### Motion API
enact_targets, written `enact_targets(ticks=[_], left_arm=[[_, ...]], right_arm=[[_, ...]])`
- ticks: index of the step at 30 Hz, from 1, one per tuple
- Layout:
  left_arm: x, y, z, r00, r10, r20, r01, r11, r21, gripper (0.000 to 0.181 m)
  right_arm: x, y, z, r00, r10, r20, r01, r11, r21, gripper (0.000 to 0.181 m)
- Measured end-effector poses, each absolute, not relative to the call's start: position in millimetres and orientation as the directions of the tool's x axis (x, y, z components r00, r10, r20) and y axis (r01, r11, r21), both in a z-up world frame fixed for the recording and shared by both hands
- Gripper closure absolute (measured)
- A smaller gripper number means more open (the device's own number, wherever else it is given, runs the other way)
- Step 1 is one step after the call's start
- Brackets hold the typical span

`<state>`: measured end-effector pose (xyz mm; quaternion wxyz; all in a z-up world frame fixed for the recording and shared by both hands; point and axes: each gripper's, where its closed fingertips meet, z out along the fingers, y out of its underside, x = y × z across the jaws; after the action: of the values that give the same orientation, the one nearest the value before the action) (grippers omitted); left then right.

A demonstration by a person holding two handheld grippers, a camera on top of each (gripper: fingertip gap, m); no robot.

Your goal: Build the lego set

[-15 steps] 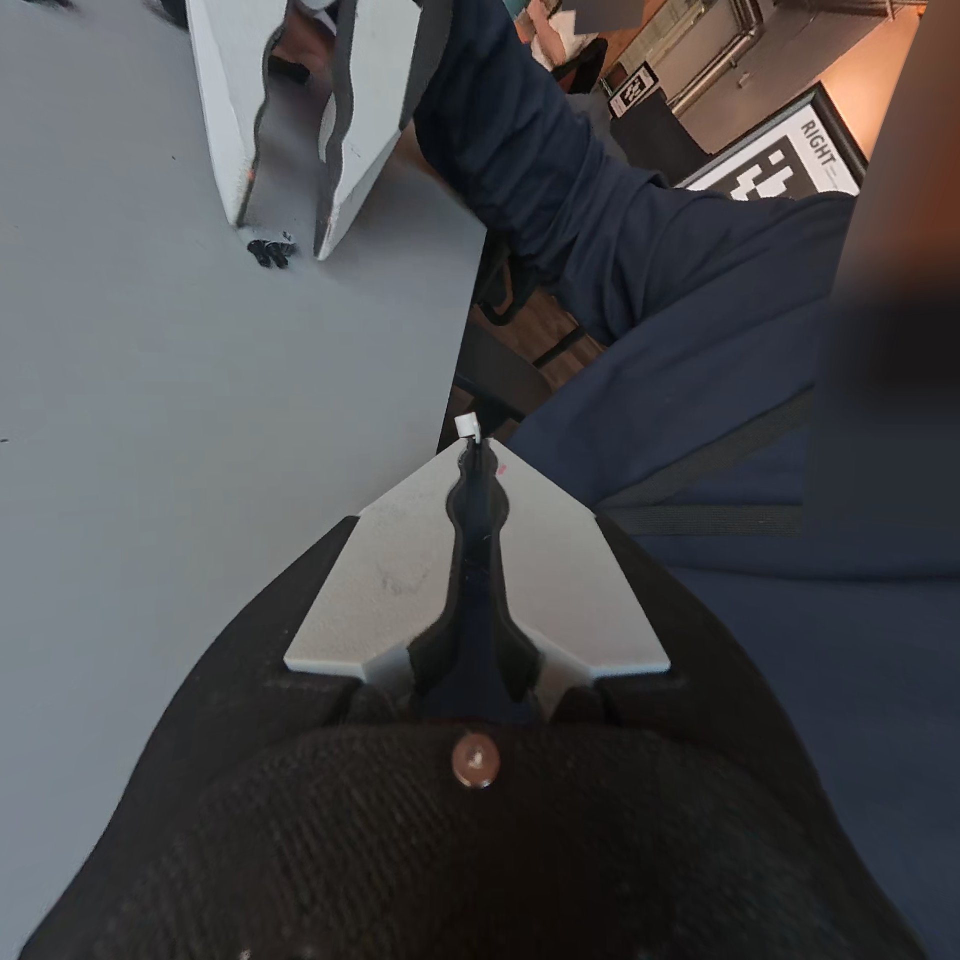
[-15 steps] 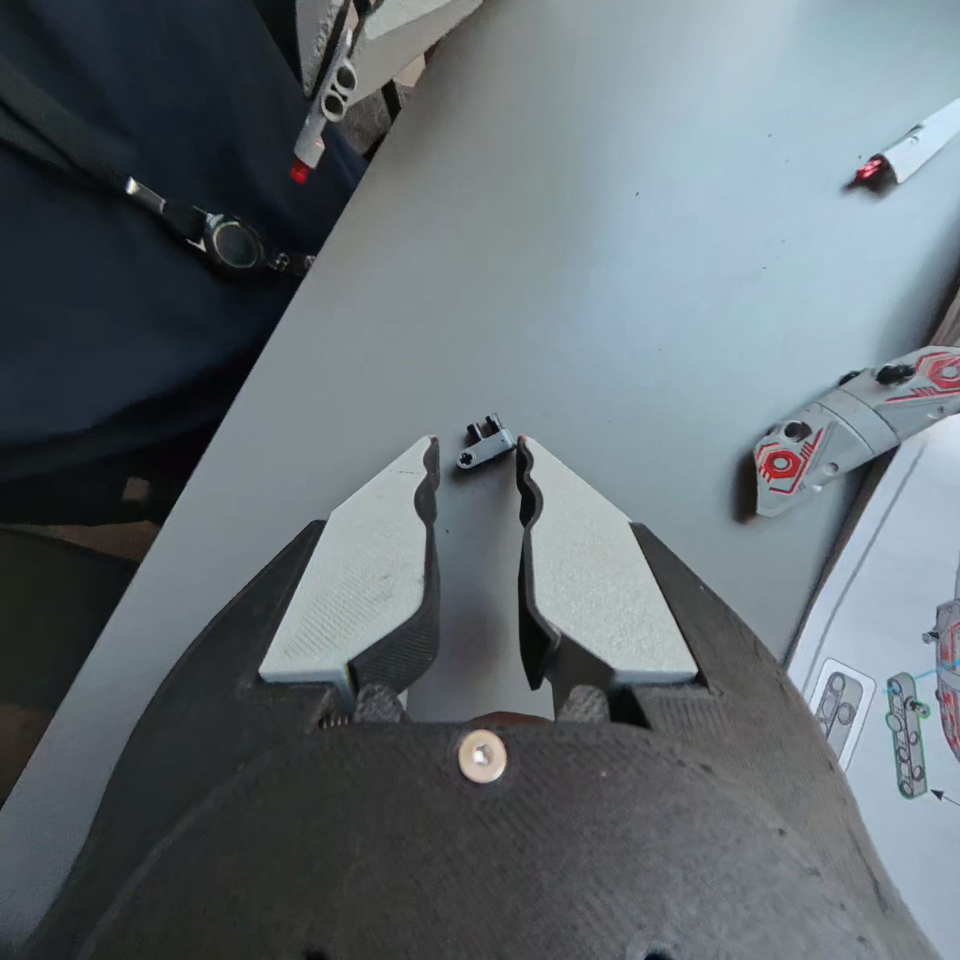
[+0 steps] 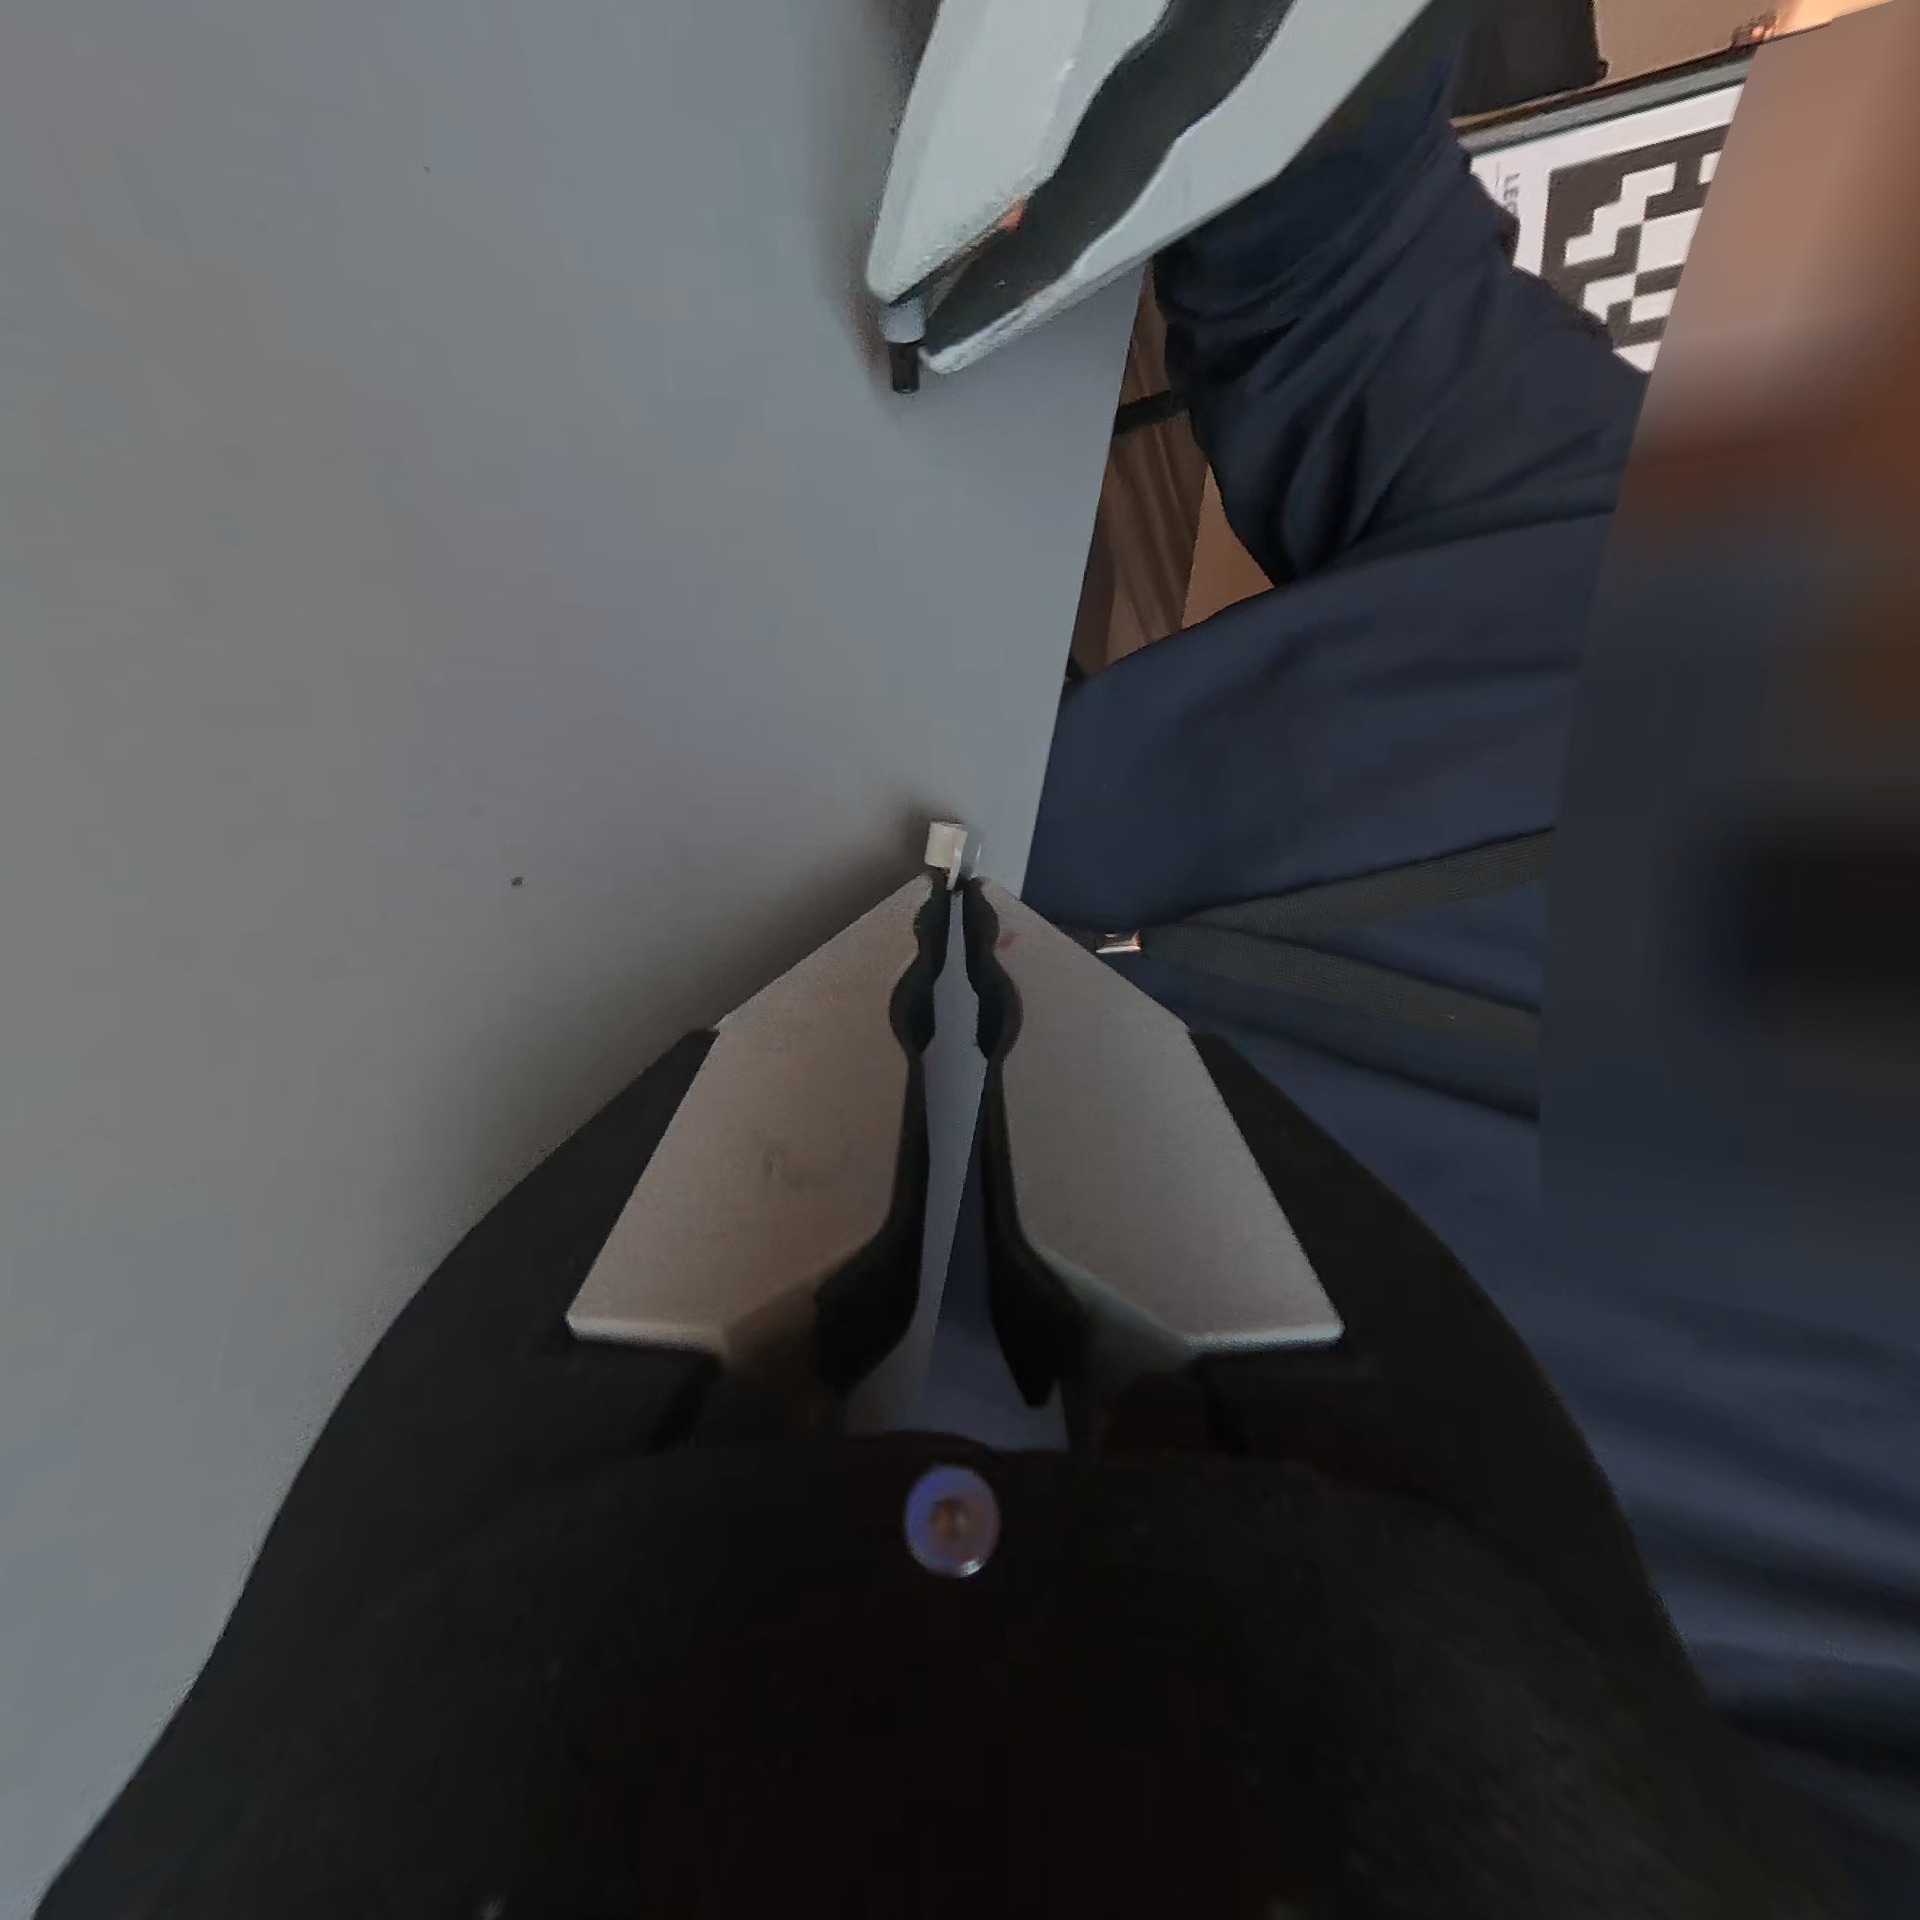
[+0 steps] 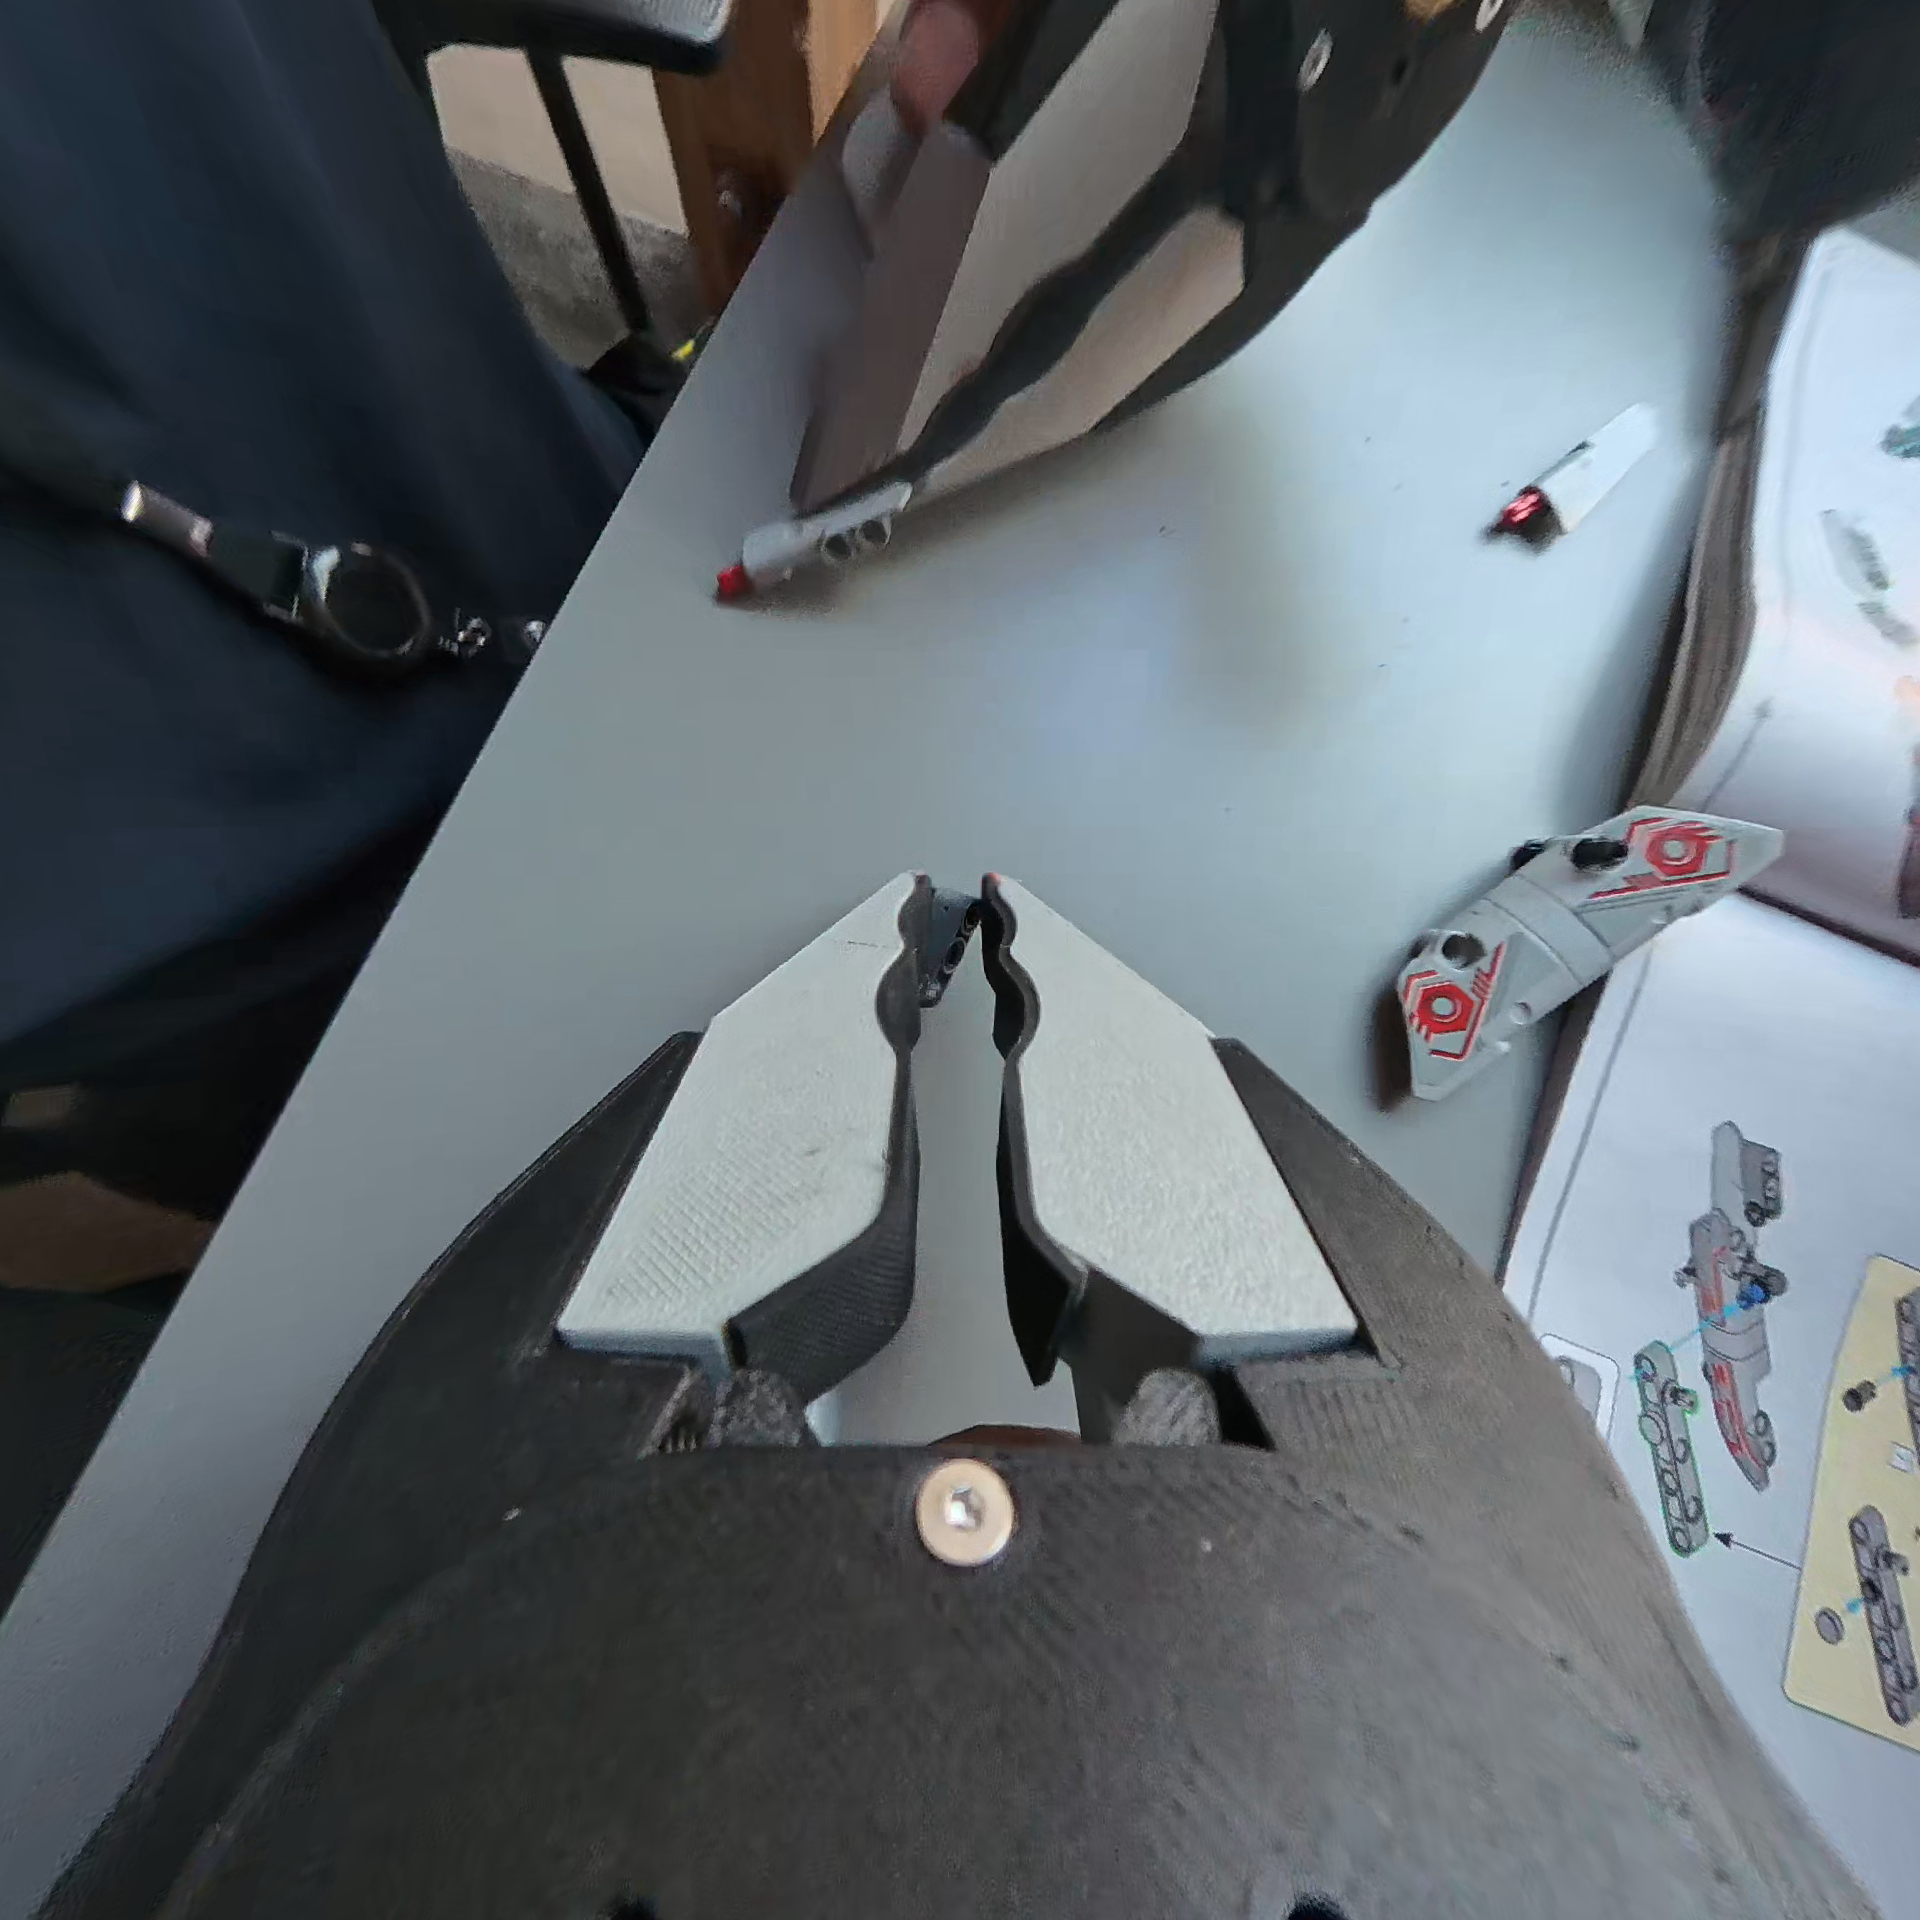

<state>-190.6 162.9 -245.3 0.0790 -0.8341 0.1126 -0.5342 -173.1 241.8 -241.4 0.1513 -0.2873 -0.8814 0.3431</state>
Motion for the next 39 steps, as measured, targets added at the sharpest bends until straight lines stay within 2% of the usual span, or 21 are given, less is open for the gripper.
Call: enact_targets(ticks=[5, 16, 21, 23, 26, 28, 31, 39], left_arm=[[-190.4, 167.1, -248.1, 0.404, -0.239, 0.883, -0.156, -0.969, -0.191, 0.181], [-194.9, 177.9, -245.6, 0.466, -0.263, 0.845, -0.146, -0.965, -0.219, 0.172], [-207.0, 174.7, -242.8, 0.503, -0.276, 0.819, -0.150, -0.961, -0.232, 0.165], [-220.2, 176.6, -241.8, 0.561, -0.308, 0.769, -0.162, -0.951, -0.263, 0.160], [-236.7, 196.1, -230.7, 0.635, -0.356, 0.686, -0.123, -0.923, -0.365, 0.159], [-231.5, 212.5, -215.9, 0.623, -0.404, 0.670, -0.086, -0.887, -0.454, 0.159], [-214.4, 232.0, -208.3, 0.602, -0.448, 0.662, -0.054, -0.849, -0.525, 0.159], [-192.2, 253.8, -211.5, 0.515, -0.435, 0.738, 0.040, -0.848, -0.528, 0.162]], right_arm=[[-180.0, 250.4, -238.3, -0.722, 0.686, 0.092, 0.445, 0.562, -0.697, 0.175], [-188.4, 273.1, -248.6, -0.560, 0.824, -0.088, 0.636, 0.359, -0.683, 0.176], [-194.6, 276.4, -240.7, -0.490, 0.853, -0.177, 0.659, 0.229, -0.716, 0.176], [-197.3, 276.0, -232.6, -0.474, 0.855, -0.209, 0.646, 0.176, -0.743, 0.177], [-202.6, 274.0, -218.1, -0.463, 0.855, -0.233, 0.608, 0.115, -0.785, 0.177], [-207.1, 274.3, -210.8, -0.453, 0.864, -0.221, 0.580, 0.097, -0.809, 0.177], [-211.9, 273.3, -203.0, -0.442, 0.877, -0.190, 0.542, 0.092, -0.836, 0.177], [-213.5, 265.2, -191.0, -0.441, 0.888, -0.129, 0.473, 0.108, -0.874, 0.181]])
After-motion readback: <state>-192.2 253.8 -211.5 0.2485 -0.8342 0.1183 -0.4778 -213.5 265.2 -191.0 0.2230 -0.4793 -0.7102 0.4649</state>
